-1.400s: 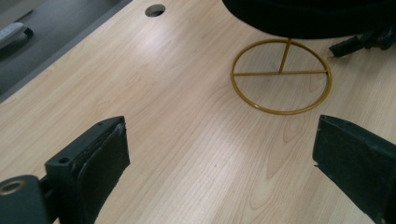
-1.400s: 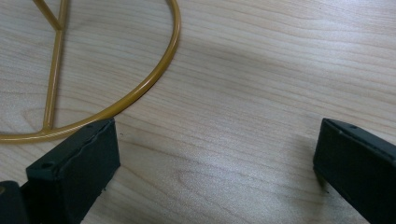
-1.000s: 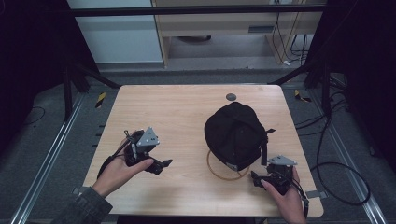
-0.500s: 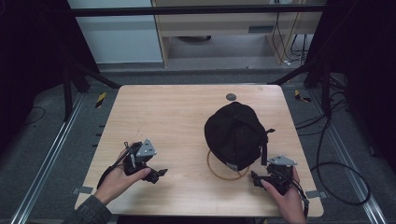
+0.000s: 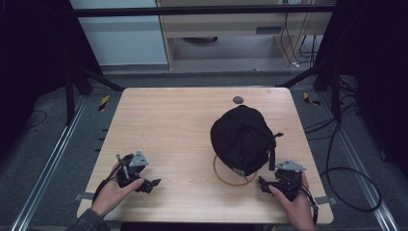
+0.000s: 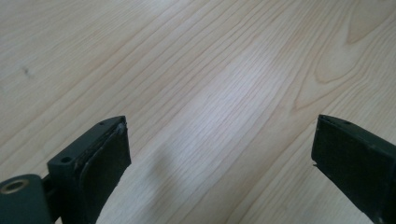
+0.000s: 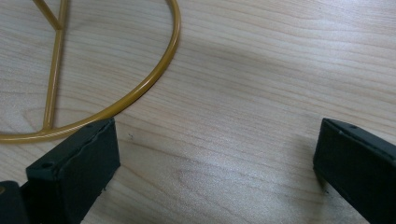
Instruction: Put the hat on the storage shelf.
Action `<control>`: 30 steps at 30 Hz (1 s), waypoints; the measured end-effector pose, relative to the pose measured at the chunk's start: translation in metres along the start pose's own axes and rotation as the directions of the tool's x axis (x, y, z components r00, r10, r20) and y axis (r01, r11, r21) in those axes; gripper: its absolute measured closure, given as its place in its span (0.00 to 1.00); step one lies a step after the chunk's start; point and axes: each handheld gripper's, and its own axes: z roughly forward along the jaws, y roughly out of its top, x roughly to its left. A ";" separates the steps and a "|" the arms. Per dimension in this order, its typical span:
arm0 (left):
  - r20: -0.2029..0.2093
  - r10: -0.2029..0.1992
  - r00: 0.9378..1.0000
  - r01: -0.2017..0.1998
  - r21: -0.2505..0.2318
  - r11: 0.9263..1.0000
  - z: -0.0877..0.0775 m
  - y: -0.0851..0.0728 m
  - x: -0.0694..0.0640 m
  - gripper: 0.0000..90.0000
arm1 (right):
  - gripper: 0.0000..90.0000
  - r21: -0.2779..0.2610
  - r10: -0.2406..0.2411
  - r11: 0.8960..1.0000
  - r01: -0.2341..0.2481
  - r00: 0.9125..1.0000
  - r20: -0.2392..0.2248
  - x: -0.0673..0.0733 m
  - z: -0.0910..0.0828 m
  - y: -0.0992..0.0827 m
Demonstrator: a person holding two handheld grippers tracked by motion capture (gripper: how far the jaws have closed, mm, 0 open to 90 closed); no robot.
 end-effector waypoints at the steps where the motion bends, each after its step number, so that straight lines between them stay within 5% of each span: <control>1: -0.004 -0.009 1.000 0.009 0.002 1.000 -0.001 -0.003 0.002 0.05 | 0.01 0.000 0.000 1.000 0.000 1.000 0.000 0.000 0.000 0.000; 18: -0.058 -0.113 0.992 0.111 -0.036 0.993 0.003 -0.036 0.032 0.05 | 0.01 0.000 0.001 1.000 -0.001 1.000 0.001 0.000 0.000 0.000; 30: -0.050 -0.123 0.991 0.120 -0.054 0.991 0.012 -0.037 0.038 0.04 | 0.01 0.000 0.001 1.000 -0.001 1.000 0.001 0.000 0.000 0.000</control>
